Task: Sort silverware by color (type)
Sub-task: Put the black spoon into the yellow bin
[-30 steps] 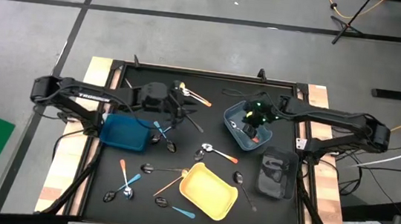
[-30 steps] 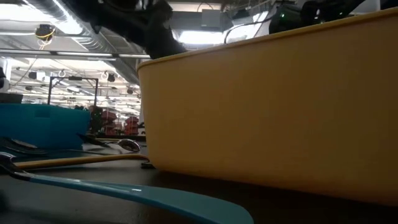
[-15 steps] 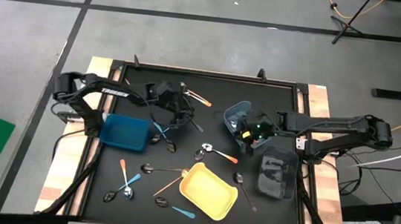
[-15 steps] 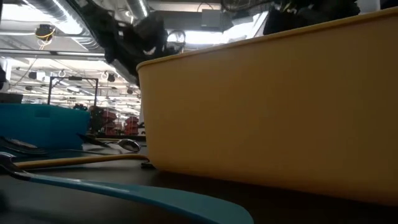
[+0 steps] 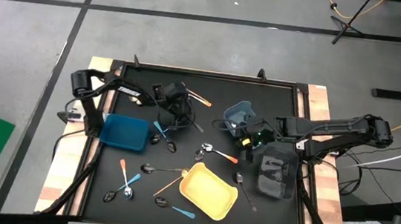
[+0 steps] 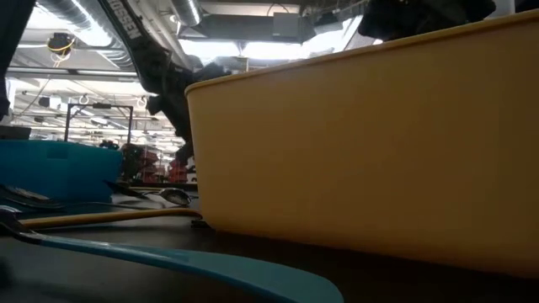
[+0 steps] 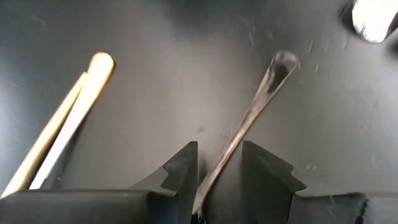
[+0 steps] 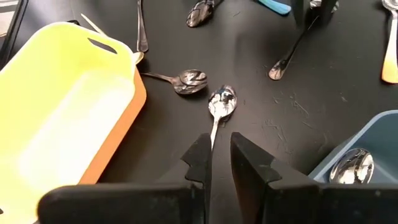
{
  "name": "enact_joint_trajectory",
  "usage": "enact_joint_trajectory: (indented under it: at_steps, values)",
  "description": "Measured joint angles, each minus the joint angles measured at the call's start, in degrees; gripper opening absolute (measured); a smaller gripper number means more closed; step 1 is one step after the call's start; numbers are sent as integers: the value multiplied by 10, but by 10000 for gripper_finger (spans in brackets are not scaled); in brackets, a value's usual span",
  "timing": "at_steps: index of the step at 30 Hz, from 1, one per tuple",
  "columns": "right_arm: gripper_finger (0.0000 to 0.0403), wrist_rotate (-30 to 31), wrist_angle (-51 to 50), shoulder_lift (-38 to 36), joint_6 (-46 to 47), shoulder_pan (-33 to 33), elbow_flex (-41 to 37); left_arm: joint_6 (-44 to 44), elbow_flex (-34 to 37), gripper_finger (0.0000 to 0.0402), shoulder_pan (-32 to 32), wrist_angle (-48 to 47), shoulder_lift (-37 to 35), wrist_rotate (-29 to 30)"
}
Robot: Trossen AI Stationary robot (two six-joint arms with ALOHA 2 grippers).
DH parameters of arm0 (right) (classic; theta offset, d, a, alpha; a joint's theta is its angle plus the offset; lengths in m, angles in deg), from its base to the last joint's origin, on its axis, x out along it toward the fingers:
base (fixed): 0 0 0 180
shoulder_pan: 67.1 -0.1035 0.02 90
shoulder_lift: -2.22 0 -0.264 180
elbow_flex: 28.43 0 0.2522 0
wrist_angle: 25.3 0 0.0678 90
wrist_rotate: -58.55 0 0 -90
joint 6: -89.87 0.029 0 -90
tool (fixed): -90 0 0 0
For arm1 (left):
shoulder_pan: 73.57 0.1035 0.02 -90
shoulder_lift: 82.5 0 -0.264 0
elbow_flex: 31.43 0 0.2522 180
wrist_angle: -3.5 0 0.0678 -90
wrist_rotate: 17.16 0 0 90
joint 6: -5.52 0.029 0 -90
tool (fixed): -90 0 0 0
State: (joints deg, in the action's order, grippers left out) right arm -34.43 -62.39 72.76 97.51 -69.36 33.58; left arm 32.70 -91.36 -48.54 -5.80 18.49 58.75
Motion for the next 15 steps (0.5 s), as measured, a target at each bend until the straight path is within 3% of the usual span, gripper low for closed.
enact_joint_trajectory:
  at_steps: [10, 15]
  values:
    - [51, 0, 0, 0, 0, 0, 0, 8, 0, 118, 7, 5, 24, 0]
    - [51, 0, 0, 0, 0, 0, 0, 3, 0, 95, 7, 2, 24, -5]
